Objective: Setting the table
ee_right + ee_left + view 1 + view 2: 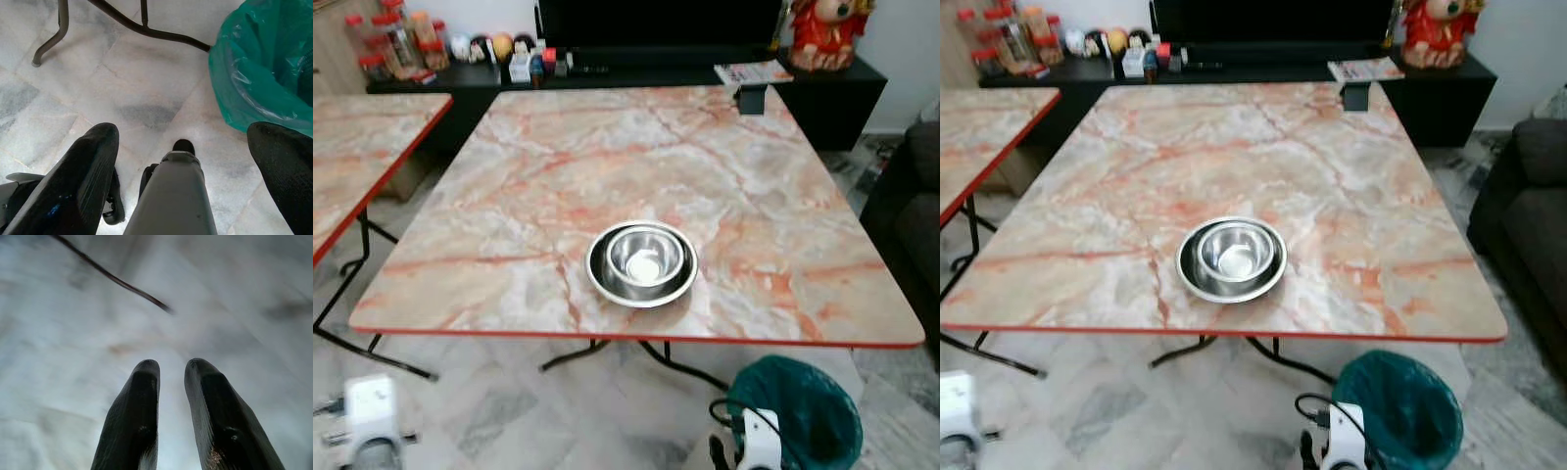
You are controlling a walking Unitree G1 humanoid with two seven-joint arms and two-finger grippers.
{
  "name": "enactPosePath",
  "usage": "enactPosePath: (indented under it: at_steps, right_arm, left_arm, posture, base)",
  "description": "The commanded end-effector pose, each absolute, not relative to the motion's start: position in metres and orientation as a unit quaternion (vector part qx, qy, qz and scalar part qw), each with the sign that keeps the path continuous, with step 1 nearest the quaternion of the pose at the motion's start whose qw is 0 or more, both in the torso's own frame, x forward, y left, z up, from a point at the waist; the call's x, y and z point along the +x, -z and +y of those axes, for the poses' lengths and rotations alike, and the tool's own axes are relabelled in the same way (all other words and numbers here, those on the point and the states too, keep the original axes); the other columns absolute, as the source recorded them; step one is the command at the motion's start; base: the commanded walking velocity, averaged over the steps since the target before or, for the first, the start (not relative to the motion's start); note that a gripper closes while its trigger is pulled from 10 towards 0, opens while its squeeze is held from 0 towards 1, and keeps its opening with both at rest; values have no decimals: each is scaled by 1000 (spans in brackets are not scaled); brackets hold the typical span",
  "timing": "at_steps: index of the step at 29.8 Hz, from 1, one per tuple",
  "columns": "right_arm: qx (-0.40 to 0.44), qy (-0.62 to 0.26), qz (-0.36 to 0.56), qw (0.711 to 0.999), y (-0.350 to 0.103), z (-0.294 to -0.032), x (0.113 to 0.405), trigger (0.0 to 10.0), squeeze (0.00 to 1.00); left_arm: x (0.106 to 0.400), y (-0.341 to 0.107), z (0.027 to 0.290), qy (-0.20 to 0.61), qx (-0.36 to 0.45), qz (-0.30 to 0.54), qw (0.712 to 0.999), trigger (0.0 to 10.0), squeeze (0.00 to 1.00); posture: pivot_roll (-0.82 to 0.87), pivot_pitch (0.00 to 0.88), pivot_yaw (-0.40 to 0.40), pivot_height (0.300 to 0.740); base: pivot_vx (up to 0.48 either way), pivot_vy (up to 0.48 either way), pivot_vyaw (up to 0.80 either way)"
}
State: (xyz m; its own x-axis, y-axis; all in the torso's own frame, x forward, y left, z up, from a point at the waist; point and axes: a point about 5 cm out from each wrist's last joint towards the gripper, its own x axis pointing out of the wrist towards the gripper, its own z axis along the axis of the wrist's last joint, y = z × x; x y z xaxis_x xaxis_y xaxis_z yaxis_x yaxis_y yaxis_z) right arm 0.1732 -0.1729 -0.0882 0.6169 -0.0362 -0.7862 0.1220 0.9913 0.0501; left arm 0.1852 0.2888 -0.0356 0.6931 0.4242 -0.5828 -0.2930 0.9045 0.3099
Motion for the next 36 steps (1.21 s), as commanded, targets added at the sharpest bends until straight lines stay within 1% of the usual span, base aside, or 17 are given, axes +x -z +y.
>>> enactPosePath:
  at_steps: [1, 2, 5, 6, 10, 11, 12, 17, 24, 36]
  right_arm:
    - [46, 42, 441, 896, 89, -173, 171, 10000, 0]
    - [46, 42, 440, 896, 89, -173, 172, 10000, 0]
    - [47, 45, 439, 896, 88, -174, 173, 10000, 0]
    - [49, 51, 437, 897, 88, -177, 173, 10000, 0]
    - [49, 54, 436, 897, 88, -178, 174, 10000, 0]
    - [51, 60, 435, 897, 87, -180, 174, 10000, 0]
    - [52, 62, 435, 897, 87, -181, 174, 10000, 0]
    - [54, 66, 433, 897, 87, -182, 175, 10000, 0]
    - [55, 66, 433, 897, 87, -183, 175, 10000, 0]
    - [56, 65, 432, 898, 87, -181, 175, 10000, 0]
  left_arm:
    - [187, 42, 280, -156, 97, 356, 916, 10000, 0]
    - [190, 50, 264, -119, 82, 364, 920, 10000, 0]
    - [192, 57, 249, -82, 75, 378, 919, 10000, 0]
    - [194, 60, 239, -62, 75, 387, 917, 10000, 0]
    - [195, 62, 236, -50, 73, 390, 916, 10000, 0]
    - [199, 64, 221, -19, 87, 393, 915, 10000, 0]
    - [201, 65, 216, -10, 85, 395, 915, 10000, 0]
    - [200, 70, 203, 11, 83, 409, 909, 10000, 0]
    - [197, 73, 199, 1, 65, 412, 909, 10000, 0]
    - [196, 73, 204, -10, 65, 415, 907, 10000, 0]
  posture:
    - [45, 0, 53, 707]
    - [43, 0, 52, 707]
    - [31, 0, 53, 707]
    - [27, 0, 50, 707]
    - [26, 0, 49, 707]
    - [10, 0, 48, 707]
    - [7, 0, 50, 707]
    - [-2, 7, 49, 707]
    - [0, 22, 44, 707]
    - [5, 30, 51, 707]
  base:
    - [0, 0, 0]
    - [0, 0, 0]
    - [0, 0, 0]
    - [0, 0, 0]
    - [0, 0, 0]
    - [0, 0, 0]
    - [0, 0, 0]
    - [0, 0, 0]
    - [0, 0, 0]
    - [0, 326, 0]
